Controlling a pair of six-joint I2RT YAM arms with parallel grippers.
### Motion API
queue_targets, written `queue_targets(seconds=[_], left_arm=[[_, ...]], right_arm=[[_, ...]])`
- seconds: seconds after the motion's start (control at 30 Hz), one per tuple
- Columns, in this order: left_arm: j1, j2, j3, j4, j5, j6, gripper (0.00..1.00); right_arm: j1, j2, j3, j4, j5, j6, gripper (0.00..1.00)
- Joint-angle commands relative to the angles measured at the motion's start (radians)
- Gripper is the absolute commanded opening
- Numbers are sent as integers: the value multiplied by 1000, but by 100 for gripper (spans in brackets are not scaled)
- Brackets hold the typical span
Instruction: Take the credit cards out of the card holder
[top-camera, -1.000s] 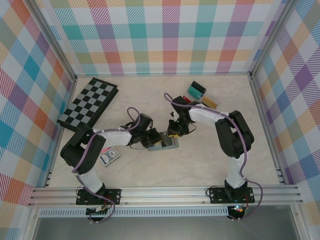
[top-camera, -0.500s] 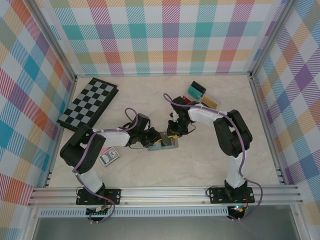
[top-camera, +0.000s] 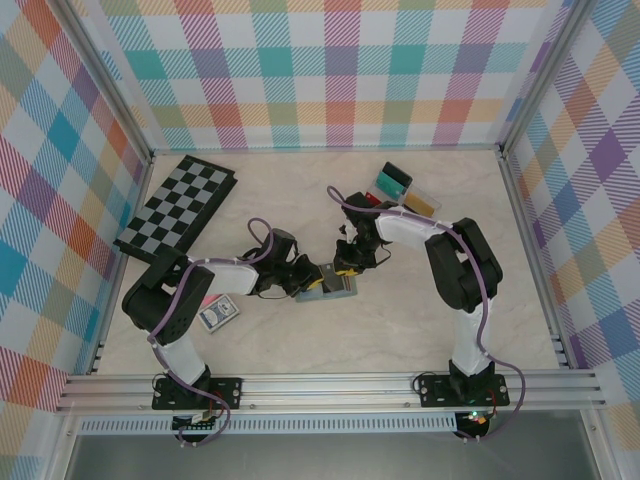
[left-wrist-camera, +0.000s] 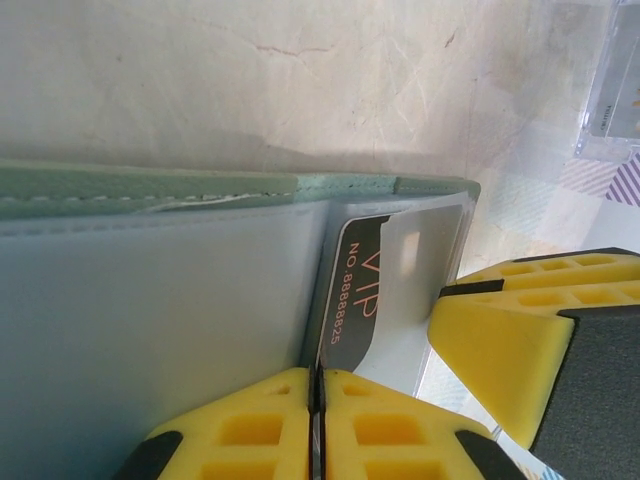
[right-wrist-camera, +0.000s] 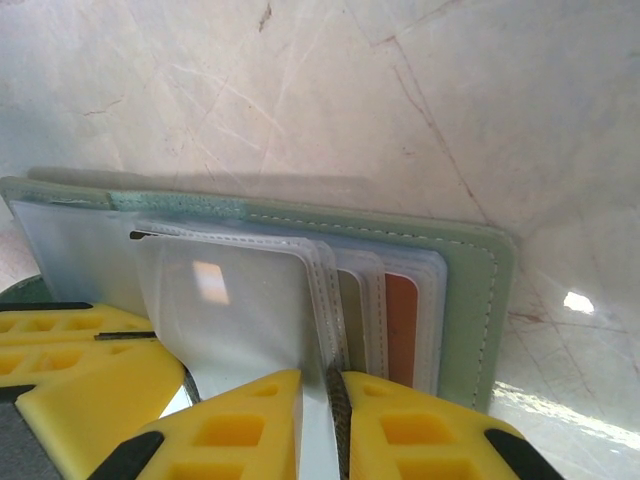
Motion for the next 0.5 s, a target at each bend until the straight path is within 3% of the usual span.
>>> queue_targets(seconds=[0.0,0.47], left_arm=[[12,-13,-11,50,34,13,9],[33,-49,-19,-46,10,78,0]], right_arm=[[7,55,-2,-36,45,-8,18],[7,69,-4,-56,95,5,17]])
